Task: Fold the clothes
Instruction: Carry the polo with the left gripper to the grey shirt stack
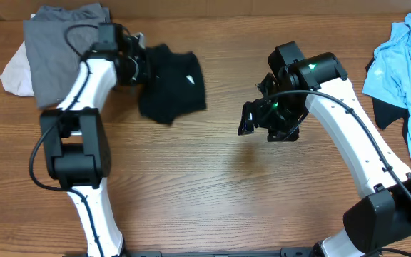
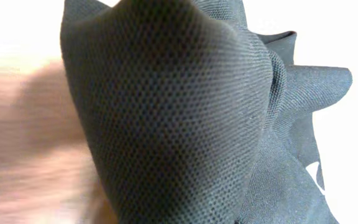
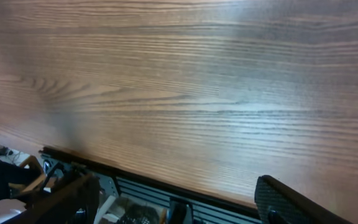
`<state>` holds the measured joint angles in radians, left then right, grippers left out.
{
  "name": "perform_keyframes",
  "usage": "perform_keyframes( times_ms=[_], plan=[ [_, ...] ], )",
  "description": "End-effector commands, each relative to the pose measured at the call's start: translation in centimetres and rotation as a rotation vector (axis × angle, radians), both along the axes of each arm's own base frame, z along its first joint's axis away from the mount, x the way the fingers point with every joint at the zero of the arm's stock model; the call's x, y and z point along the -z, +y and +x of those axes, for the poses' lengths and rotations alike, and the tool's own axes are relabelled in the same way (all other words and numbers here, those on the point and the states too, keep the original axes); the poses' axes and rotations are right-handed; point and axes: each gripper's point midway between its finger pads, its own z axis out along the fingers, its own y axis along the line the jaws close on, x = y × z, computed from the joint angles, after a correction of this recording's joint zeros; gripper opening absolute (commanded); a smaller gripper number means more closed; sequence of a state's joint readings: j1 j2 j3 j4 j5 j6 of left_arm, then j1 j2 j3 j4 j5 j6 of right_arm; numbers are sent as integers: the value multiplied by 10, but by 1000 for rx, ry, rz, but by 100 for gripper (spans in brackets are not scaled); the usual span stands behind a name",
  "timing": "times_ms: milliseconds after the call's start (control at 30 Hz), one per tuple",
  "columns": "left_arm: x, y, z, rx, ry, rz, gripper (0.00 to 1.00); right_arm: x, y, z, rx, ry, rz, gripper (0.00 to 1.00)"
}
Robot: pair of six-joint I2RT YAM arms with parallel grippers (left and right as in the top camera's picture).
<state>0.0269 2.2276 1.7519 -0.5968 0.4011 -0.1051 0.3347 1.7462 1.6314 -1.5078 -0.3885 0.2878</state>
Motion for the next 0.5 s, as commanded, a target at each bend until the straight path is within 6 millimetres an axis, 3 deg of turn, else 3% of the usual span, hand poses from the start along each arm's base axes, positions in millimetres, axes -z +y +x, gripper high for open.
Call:
perform_keyframes(
  times_ms=[0, 333, 467],
  plan=[
    [-24, 35, 26, -25, -105, 71, 4, -17, 1, 2, 4, -48, 26, 84],
    [-108, 70, 55, -74, -252, 126, 4, -17, 1, 3, 39, -38, 24, 84],
    [-132, 82, 61, -107, -289, 164, 4, -17, 1, 1, 48, -26, 20, 84]
  ],
)
